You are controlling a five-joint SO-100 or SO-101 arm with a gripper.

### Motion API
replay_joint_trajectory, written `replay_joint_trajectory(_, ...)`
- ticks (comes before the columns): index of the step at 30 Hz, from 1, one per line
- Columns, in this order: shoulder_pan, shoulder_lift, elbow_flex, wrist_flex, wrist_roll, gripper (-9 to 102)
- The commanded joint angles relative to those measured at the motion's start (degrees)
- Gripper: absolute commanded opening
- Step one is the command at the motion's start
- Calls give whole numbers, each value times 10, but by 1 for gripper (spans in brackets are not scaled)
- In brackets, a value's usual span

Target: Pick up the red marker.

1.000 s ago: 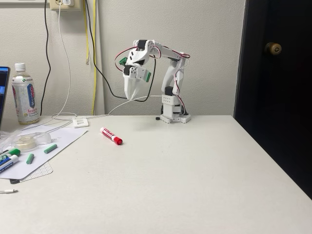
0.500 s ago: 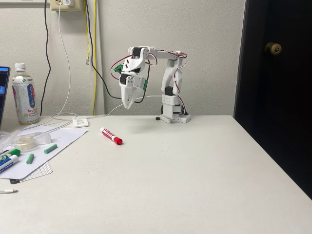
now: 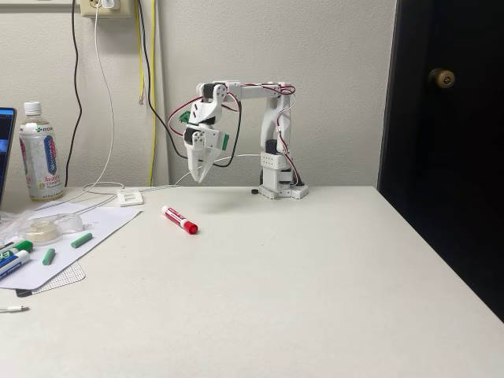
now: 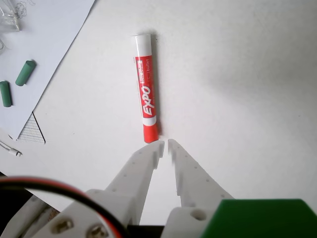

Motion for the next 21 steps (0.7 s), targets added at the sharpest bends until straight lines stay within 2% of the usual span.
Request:
replay_joint_trajectory(1,1,-40,-83,27,3,0)
replay_joint_trajectory(6,-3,-101,-162,55,0,0)
replay_joint_trajectory(15,-7,-120,-162,8,-11,1)
replay_joint_trajectory(21,-9,-129,-162,-6,-24,6)
